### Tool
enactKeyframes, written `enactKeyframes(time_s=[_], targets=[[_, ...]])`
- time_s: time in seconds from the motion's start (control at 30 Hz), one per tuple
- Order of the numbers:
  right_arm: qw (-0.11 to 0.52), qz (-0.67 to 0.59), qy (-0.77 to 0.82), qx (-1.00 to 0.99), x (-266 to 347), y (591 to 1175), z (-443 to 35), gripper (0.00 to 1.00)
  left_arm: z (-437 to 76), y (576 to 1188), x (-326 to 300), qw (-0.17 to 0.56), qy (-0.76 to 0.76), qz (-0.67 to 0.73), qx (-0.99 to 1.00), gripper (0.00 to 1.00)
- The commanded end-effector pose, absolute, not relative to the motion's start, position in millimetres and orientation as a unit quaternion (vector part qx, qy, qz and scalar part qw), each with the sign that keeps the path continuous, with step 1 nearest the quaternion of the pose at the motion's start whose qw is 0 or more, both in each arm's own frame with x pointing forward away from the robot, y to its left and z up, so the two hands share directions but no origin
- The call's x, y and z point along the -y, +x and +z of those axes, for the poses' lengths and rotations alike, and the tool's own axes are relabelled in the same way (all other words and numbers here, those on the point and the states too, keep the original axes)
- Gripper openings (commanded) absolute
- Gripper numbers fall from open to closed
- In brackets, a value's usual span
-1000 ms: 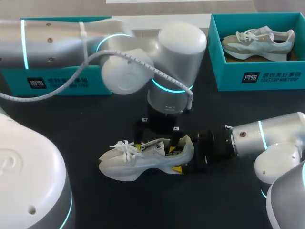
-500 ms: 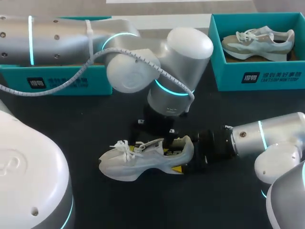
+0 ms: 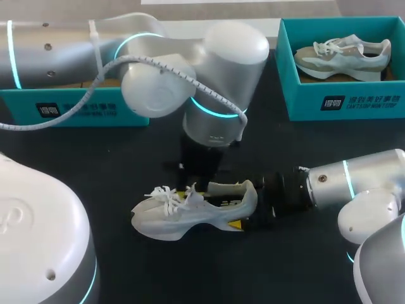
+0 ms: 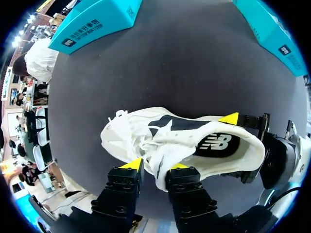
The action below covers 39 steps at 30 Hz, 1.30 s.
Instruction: Take the shoe out of the shoebox, open the shoe tongue, remove and reinsert the insole, then place the shoe into the shoebox
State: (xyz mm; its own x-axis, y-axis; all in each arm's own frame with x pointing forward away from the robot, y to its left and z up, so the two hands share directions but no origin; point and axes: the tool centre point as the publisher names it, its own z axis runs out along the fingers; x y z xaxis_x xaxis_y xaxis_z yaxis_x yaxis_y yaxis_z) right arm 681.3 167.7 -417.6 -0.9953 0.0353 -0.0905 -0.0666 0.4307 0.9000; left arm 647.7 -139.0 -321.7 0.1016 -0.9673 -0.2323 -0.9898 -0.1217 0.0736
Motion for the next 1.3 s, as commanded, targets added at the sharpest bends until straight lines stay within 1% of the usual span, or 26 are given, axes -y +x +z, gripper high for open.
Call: enactKeyframes(time_s=[0.03,0.3,0.63,0.87,1.0,1.03,1.1,1.13,1.17,1.2,1.23,1.27,1.3], targets=[[0.048,0.532,-0.009,-0.846,-168,683,-421,0.0,-317,640,129,0.042,-0.753,0.1,-0.649,0.0],[0.048,0.532,-0.009,-0.846,-168,683,-421,0.0,-317,635,107,0.039,-0.771,0.098,-0.629,0.0],[0.048,0.532,-0.009,-0.846,-168,683,-421,0.0,-332,641,72,0.051,-0.801,0.116,-0.585,0.0],[0.048,0.532,-0.009,-0.846,-168,683,-421,0.0,-358,643,58,0.051,-0.81,0.14,-0.568,0.0],[0.048,0.532,-0.009,-0.846,-168,683,-421,0.0,-371,643,53,0.047,-0.812,0.154,-0.561,0.35],[0.048,0.532,-0.009,-0.846,-168,683,-421,0.0,-373,643,52,0.047,-0.813,0.154,-0.56,0.4],[0.048,0.532,-0.009,-0.846,-168,683,-421,0.0,-378,643,49,0.04,-0.816,0.16,-0.554,0.4],[0.048,0.532,-0.009,-0.846,-168,683,-421,0.0,-381,643,47,0.038,-0.818,0.162,-0.551,0.44],[0.048,0.532,-0.009,-0.846,-168,683,-421,0.0,-382,643,45,0.037,-0.819,0.164,-0.549,0.5],[0.048,0.532,-0.009,-0.846,-168,683,-421,0.0,-382,642,44,0.037,-0.82,0.165,-0.547,0.69],[0.048,0.532,-0.009,-0.846,-168,683,-421,0.0,-382,642,43,0.036,-0.821,0.165,-0.546,0.82],[0.048,0.532,-0.009,-0.846,-168,683,-421,0.0,-379,640,41,0.035,-0.822,0.165,-0.544,0.94],[0.048,0.532,-0.009,-0.846,-168,683,-421,0.0,-377,640,39,0.035,-0.823,0.164,-0.543,1.0]])
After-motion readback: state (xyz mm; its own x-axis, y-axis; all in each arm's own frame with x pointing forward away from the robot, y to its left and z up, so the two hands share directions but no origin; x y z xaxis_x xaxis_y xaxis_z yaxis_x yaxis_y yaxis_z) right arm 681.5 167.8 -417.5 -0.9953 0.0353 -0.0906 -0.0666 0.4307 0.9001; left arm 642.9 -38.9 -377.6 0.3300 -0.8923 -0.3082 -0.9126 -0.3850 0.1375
